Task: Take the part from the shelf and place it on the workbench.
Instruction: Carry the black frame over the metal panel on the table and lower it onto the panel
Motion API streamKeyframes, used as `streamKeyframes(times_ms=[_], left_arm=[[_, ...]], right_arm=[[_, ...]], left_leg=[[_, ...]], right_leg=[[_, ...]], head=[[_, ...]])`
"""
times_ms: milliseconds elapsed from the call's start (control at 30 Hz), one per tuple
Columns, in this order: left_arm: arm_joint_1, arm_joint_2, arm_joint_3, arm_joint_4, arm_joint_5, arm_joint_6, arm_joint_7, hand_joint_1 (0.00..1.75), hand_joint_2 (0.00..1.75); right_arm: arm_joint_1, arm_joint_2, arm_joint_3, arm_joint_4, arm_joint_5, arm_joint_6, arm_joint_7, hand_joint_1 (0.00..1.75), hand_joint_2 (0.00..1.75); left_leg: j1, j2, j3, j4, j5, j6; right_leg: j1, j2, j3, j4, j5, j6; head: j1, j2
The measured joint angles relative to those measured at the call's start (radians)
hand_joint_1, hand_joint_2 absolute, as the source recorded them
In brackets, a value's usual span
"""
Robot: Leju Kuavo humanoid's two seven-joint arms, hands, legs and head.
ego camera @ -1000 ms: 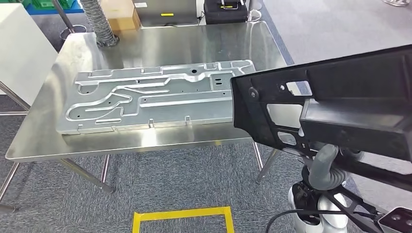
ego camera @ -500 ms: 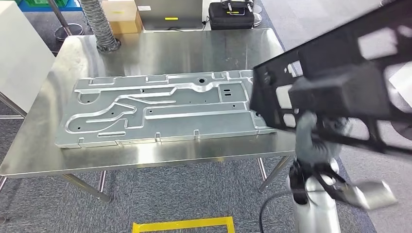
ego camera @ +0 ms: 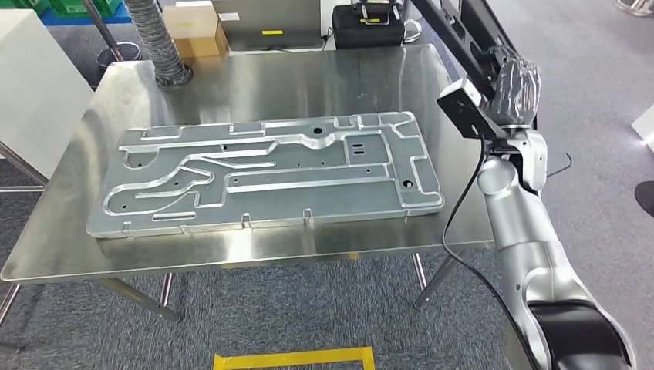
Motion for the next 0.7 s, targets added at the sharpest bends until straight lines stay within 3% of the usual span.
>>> streamKeyframes(times_ms=[67, 100, 133, 200, 233, 267, 400, 467, 533, 567, 600, 633, 700], left_arm=[[0.001, 0.000, -0.001, 0.000, -0.006, -0.001, 0.000, 0.00, 1.75], [0.000, 0.000, -0.002, 0.000, -0.009, -0.001, 0.000, 0.00, 1.75], [0.000, 0.001, -0.003, 0.000, -0.012, -0.002, 0.000, 0.00, 1.75], [-0.003, 0.002, -0.003, 0.000, -0.017, -0.003, 0.000, 0.00, 1.75], [-0.006, 0.002, -0.004, 0.000, -0.019, -0.003, 0.000, 0.00, 1.75], [-0.012, 0.003, -0.005, 0.000, -0.021, -0.004, 0.000, 0.00, 1.75], [-0.032, 0.002, -0.014, 0.000, -0.026, -0.007, -0.001, 0.00, 1.75], [-0.034, 0.001, -0.019, 0.000, -0.027, -0.008, -0.001, 0.00, 1.75], [-0.033, 0.001, -0.024, 0.000, -0.028, -0.009, -0.003, 0.00, 1.75], [-0.032, 0.001, -0.025, 0.000, -0.029, -0.011, -0.004, 0.00, 1.75], [-0.032, 0.001, -0.026, 0.000, -0.030, -0.012, -0.006, 0.00, 1.75], [-0.032, 0.001, -0.027, 0.000, -0.031, -0.013, -0.008, 0.00, 1.75], [-0.033, 0.001, -0.028, 0.000, -0.031, -0.015, -0.011, 0.00, 1.75]], right_arm=[[-0.041, -0.001, 0.026, 0.076, 0.112, 0.012, 0.040, 1.64, 1.75], [-0.061, -0.001, 0.045, 0.118, 0.179, 0.018, 0.048, 1.64, 1.75], [-0.079, 0.003, 0.072, 0.158, 0.248, 0.023, 0.047, 1.64, 1.75], [-0.110, 0.026, 0.139, 0.232, 0.366, 0.035, 0.030, 1.64, 1.75], [-0.122, 0.047, 0.177, 0.266, 0.409, 0.046, 0.017, 1.64, 1.75], [-0.130, 0.073, 0.215, 0.298, 0.438, 0.057, 0.004, 1.64, 1.75], [-0.126, 0.166, 0.341, 0.395, 0.480, 0.072, -0.020, 1.64, 1.75], [-0.128, 0.190, 0.371, 0.428, 0.471, 0.079, -0.036, 1.64, 1.75], [-0.133, 0.204, 0.393, 0.466, 0.451, 0.110, -0.075, 1.64, 1.75], [-0.132, 0.210, 0.405, 0.487, 0.444, 0.129, -0.094, 1.64, 1.75], [-0.128, 0.215, 0.416, 0.507, 0.441, 0.143, -0.107, 1.64, 1.75], [-0.124, 0.219, 0.426, 0.524, 0.439, 0.152, -0.116, 1.64, 1.75], [-0.118, 0.227, 0.443, 0.550, 0.434, 0.156, -0.124, 1.64, 1.75]], left_leg=[[0.007, 0.001, -0.058, 0.113, -0.034, -0.007], [0.009, 0.001, -0.066, 0.120, -0.023, -0.010], [0.011, 0.002, -0.051, 0.084, 0.007, -0.011], [0.013, 0.006, 0.014, -0.056, 0.079, -0.009], [0.012, 0.008, 0.044, -0.118, 0.100, -0.006], [0.010, 0.009, 0.060, -0.153, 0.106, -0.003], [0.013, 0.004, 0.070, -0.176, 0.104, 0.014], [0.017, 0.000, 0.076, -0.184, 0.105, 0.025], [0.017, -0.004, 0.079, -0.184, 0.102, 0.031], [0.017, -0.006, 0.080, -0.184, 0.100, 0.031], [0.017, -0.007, 0.082, -0.183, 0.099, 0.031], [0.016, -0.008, 0.084, -0.182, 0.096, 0.029], [0.015, -0.009, 0.088, -0.179, 0.090, 0.024]], right_leg=[[0.000, 0.001, 0.002, 0.001, -0.003, -0.002], [0.000, 0.002, 0.005, 0.001, -0.005, -0.002], [0.000, 0.003, 0.008, 0.002, -0.008, -0.001], [0.000, 0.008, 0.018, 0.003, -0.016, 0.004], [0.002, 0.012, 0.019, 0.005, -0.020, 0.007], [0.004, 0.015, 0.019, 0.006, -0.021, 0.011], [0.004, 0.012, 0.015, 0.013, -0.034, 0.031], [0.001, 0.008, -0.019, 0.089, -0.077, 0.039], [-0.001, 0.007, -0.094, 0.231, -0.133, 0.044], [-0.001, 0.007, -0.128, 0.286, -0.145, 0.046], [-0.001, 0.007, -0.144, 0.303, -0.138, 0.046], [-0.001, 0.007, -0.142, 0.281, -0.111, 0.045], [0.000, 0.006, -0.089, 0.144, -0.031, 0.037]], head=[[0.000, 0.000], [0.000, 0.000], [0.000, 0.000], [0.000, 0.000], [0.000, 0.000], [0.000, 0.000], [0.000, 0.000], [0.000, 0.000], [0.000, 0.000], [0.000, 0.000], [0.000, 0.000], [0.000, 0.000], [0.000, 0.000]])
